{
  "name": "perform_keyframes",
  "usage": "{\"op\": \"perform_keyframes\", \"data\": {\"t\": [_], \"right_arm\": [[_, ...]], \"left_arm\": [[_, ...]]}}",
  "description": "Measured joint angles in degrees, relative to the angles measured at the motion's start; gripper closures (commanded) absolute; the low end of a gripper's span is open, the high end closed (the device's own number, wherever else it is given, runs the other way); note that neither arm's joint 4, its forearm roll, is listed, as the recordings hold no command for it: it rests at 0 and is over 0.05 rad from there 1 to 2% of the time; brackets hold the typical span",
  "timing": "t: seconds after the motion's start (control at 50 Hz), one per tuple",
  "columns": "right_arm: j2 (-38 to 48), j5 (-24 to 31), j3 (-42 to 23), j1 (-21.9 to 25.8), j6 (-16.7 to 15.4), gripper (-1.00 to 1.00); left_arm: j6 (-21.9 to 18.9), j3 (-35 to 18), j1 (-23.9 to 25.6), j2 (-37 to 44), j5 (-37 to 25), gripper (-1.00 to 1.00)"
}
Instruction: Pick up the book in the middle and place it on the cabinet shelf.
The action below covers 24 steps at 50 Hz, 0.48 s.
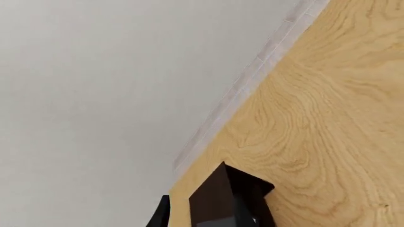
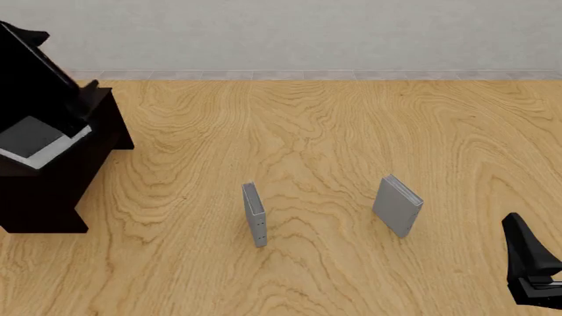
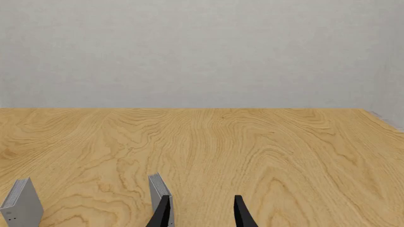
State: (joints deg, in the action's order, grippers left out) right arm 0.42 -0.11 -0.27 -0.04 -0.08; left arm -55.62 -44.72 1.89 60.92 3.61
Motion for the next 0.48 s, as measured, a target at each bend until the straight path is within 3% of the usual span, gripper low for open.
{"op": "perform_keyframes", "data": {"t": [0.48], "right_arm": [[0.0, 0.0, 0.0, 0.0, 0.0, -1.00]], "left_arm": [[13.8, -2.1, 4.6, -8.6, -1.2, -1.00]]}}
